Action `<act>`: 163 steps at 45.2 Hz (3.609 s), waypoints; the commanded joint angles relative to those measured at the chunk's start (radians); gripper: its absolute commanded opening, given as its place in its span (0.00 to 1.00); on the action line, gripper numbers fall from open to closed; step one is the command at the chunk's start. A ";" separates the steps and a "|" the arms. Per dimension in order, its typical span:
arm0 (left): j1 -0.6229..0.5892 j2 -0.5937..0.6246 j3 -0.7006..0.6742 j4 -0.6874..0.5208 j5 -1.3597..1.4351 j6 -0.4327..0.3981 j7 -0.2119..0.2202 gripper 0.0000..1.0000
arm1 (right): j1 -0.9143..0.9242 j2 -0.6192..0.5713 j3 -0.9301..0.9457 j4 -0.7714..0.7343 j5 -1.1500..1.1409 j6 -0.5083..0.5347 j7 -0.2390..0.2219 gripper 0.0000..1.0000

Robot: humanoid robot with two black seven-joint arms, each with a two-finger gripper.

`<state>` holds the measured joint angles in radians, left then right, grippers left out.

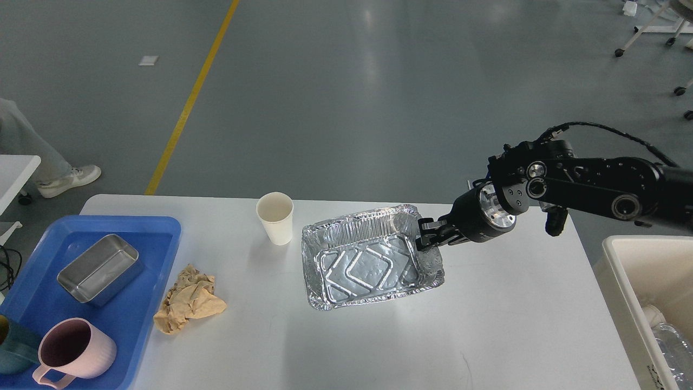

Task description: Tidy desktop

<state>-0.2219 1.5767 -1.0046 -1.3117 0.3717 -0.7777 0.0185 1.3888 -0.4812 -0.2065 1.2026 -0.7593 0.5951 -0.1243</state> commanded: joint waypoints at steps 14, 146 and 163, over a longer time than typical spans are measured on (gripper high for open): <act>-0.047 0.023 -0.002 0.008 0.004 0.027 0.005 0.97 | -0.001 -0.005 -0.001 0.000 0.000 0.000 0.000 0.00; -0.626 -1.281 0.508 0.551 0.848 0.359 0.098 0.13 | -0.031 -0.011 -0.001 -0.032 -0.035 0.000 0.002 0.00; -0.662 -1.181 0.455 0.442 0.842 0.207 0.081 0.14 | -0.040 -0.010 -0.001 -0.034 -0.035 -0.001 0.002 0.00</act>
<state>-0.8725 0.3755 -0.5469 -0.8665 1.2171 -0.5537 0.1079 1.3530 -0.4923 -0.2070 1.1701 -0.7946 0.5951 -0.1227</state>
